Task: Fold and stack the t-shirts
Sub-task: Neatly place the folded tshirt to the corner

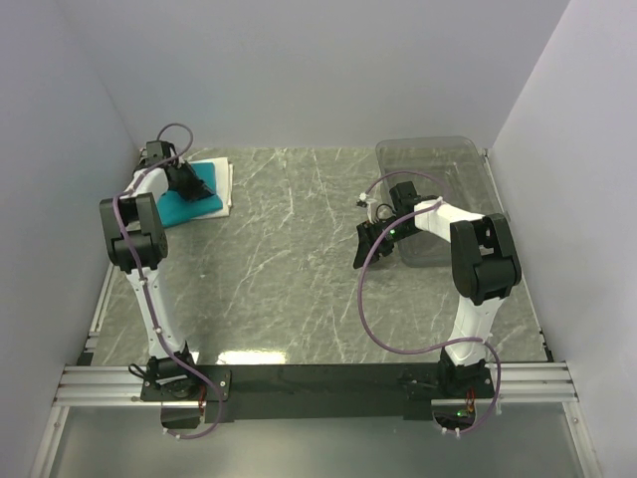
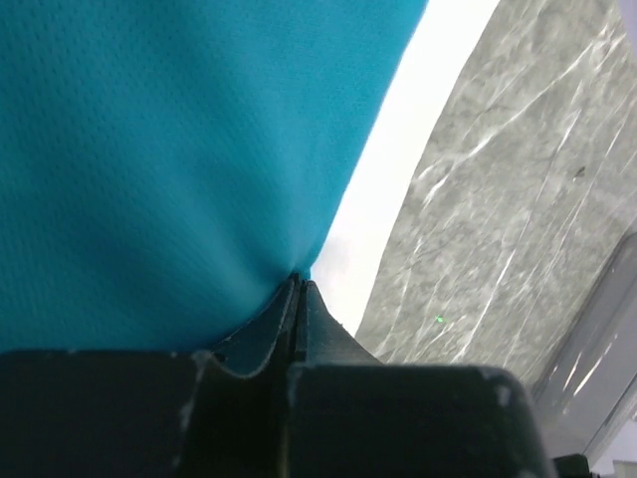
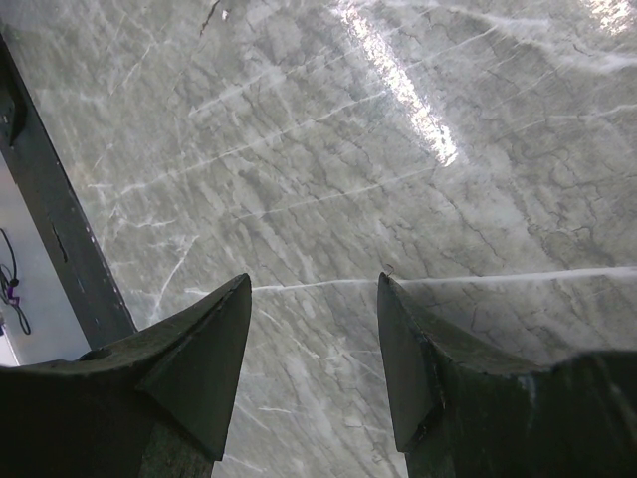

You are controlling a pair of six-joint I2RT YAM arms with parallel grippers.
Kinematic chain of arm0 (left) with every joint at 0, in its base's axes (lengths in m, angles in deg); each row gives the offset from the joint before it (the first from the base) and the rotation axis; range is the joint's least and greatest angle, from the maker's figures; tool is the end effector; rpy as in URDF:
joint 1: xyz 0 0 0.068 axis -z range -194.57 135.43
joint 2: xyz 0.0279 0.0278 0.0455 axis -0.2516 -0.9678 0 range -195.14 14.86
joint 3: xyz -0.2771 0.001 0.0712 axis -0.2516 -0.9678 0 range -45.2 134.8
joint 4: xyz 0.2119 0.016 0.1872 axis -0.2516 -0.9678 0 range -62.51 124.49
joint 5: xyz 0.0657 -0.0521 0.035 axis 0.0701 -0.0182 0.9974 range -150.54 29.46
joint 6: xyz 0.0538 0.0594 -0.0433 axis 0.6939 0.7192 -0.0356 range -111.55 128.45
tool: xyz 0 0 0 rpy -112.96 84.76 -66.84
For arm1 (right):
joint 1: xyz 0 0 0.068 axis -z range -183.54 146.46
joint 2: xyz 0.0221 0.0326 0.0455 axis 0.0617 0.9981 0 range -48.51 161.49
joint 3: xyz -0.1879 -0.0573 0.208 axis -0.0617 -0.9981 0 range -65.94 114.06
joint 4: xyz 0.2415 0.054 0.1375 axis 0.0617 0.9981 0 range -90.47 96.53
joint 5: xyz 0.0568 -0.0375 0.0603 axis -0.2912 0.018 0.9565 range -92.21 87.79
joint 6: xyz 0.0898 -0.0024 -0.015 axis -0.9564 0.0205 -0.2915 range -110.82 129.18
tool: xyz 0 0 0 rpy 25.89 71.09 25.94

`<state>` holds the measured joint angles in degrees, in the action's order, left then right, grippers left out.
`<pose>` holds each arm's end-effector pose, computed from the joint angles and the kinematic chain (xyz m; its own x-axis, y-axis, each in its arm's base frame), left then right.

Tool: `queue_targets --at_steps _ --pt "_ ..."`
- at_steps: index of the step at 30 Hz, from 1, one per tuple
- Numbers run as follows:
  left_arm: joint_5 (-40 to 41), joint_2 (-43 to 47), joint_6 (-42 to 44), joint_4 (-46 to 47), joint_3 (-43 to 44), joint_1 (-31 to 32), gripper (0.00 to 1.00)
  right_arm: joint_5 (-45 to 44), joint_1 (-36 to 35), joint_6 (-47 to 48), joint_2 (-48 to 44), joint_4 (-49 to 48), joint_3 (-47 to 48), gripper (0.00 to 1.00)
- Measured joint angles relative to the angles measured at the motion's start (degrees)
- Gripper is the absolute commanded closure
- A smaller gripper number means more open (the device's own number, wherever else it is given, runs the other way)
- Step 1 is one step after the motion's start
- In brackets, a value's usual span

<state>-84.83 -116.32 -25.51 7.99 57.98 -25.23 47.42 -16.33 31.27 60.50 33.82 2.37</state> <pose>0.5505 0.0695 0.1289 -0.7006 -0.6499 -0.2946 -0.3920 0.6956 -0.6021 0.3622 0.1460 0.1243 -0.7465 -0.4192 -0.5167 -0.6654 0.4643 0.5846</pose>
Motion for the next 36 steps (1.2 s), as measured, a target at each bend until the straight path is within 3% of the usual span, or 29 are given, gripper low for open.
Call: queue_targets --at_steps 3,7,14,18,23,27,32,34,36 --pt "-1.7 0.17 0.37 2.1 -2.27 -0.07 0.86 0.0 0.0 0.11 0.0 0.02 0.02 0.39" --pt "-2.86 1.33 1.62 3.28 -3.39 -0.07 0.64 0.0 0.0 0.11 0.0 0.04 0.04 0.39" --pt "-2.84 5.16 2.86 1.92 -1.27 -0.74 0.54 -0.04 0.0 0.17 -0.09 0.15 0.04 0.39" --pt "-2.45 13.79 3.13 3.28 -2.4 -3.34 0.42 -0.52 0.0 0.44 -0.92 0.46 0.04 0.39" --pt "-0.15 37.46 3.69 10.14 -17.73 -8.72 0.33 -1.84 0.0 1.07 -3.58 0.46 0.04 0.39" --pt "1.79 51.32 5.88 11.43 -29.99 -10.51 0.25 -5.16 0.0 1.18 -6.93 0.17 0.02 0.39" --pt "6.27 60.61 10.05 7.34 -43.47 -9.42 0.23 -12.7 0.04 -0.31 -15.78 -2.67 -1.27 0.35" --pt "8.09 63.95 11.89 4.24 -47.19 -9.44 0.16 -16.5 0.09 -1.66 -20.5 -4.22 -1.81 0.32" --pt "9.29 67.84 12.92 2.14 -49.72 -9.46 0.02 -19.91 0.24 -3.13 -24.76 -5.9 -2.03 0.29"
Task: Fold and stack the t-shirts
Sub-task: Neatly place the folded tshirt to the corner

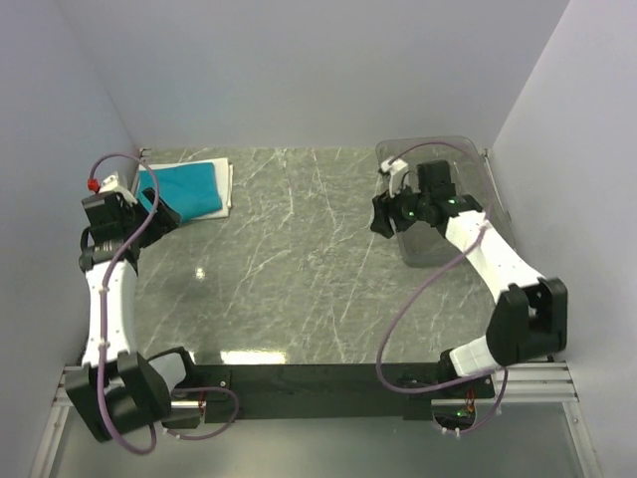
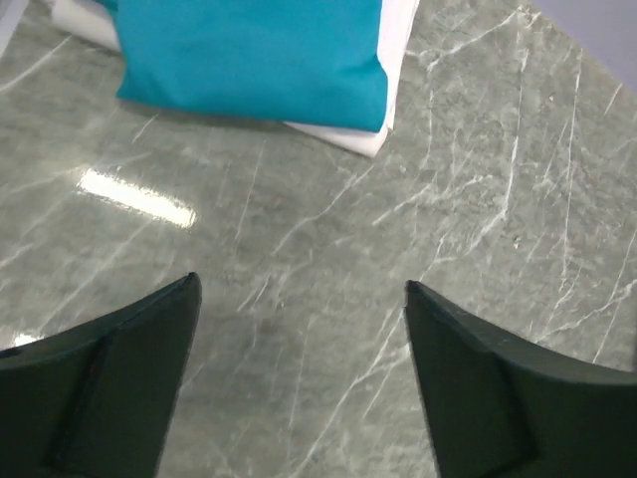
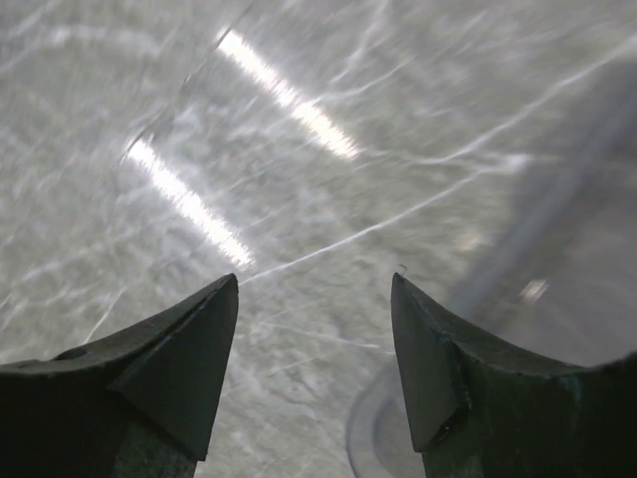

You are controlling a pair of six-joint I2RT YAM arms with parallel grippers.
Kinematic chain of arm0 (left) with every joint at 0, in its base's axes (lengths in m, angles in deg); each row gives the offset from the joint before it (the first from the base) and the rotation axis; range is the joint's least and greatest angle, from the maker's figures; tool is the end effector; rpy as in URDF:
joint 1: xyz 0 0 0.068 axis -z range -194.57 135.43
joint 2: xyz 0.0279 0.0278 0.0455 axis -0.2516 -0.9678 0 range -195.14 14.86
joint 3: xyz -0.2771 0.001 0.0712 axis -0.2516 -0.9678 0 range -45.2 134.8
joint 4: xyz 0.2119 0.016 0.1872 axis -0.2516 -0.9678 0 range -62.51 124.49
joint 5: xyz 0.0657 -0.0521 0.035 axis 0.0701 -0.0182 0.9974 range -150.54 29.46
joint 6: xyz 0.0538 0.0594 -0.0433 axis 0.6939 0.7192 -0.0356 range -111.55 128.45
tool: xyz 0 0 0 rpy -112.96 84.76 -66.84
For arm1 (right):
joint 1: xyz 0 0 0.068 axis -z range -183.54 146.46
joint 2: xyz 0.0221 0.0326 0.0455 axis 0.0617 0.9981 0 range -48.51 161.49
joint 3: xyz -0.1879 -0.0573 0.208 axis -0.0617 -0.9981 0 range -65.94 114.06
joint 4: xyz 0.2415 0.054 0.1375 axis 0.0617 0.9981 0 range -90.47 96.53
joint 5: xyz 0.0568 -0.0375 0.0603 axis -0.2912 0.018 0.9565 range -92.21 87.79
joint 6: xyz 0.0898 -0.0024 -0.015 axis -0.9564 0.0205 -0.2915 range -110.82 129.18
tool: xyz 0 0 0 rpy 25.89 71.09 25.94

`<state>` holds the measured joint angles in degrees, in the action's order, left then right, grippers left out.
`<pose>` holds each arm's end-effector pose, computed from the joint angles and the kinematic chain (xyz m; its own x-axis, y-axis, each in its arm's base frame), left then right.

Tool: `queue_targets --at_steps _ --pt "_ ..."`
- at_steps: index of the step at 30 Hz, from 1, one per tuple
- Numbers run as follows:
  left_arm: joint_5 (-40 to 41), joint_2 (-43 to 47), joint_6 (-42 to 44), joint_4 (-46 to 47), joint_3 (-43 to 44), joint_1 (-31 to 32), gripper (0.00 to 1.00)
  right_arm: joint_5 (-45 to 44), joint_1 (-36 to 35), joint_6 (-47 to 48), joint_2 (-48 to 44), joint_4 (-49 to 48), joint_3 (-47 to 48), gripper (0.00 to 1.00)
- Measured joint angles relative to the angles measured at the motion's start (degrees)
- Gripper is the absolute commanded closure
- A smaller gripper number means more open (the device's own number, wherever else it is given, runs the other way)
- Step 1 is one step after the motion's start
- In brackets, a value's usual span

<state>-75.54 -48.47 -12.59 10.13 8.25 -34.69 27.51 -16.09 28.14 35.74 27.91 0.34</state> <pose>0.2852 0.0820 0.2888 -0.4460 -0.5326 -0.7193 -0.3123 0.8458 -0.4326 0.3480 0.1189 0.2593 -0.4981 -0.3999 -0.7694 -0.7239 0.6802 0.1151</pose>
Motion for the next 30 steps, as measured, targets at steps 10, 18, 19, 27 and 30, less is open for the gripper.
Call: queue_targets --at_steps 10,18,19,27,30 --pt "-1.6 8.81 -1.11 -1.49 -1.79 0.15 0.01 -11.82 4.52 -8.44 -12.94 -3.91 -0.63 0.1" --pt "-0.7 11.89 -1.11 -5.42 -1.79 1.75 0.01 -18.43 5.46 -13.4 -16.76 -3.98 -3.06 0.1" --pt "-0.57 12.41 -1.14 -5.55 -1.79 1.75 0.01 -18.78 5.49 -13.64 -17.22 -4.02 -3.48 0.1" --pt "-0.48 13.35 -1.18 -6.45 -1.79 1.75 0.01 -20.11 6.1 -14.69 -18.97 -4.74 -5.53 0.1" --pt "-0.46 13.35 -1.22 -6.78 -1.79 1.75 0.01 -20.28 6.14 -14.67 -19.54 -5.07 -6.32 0.09"
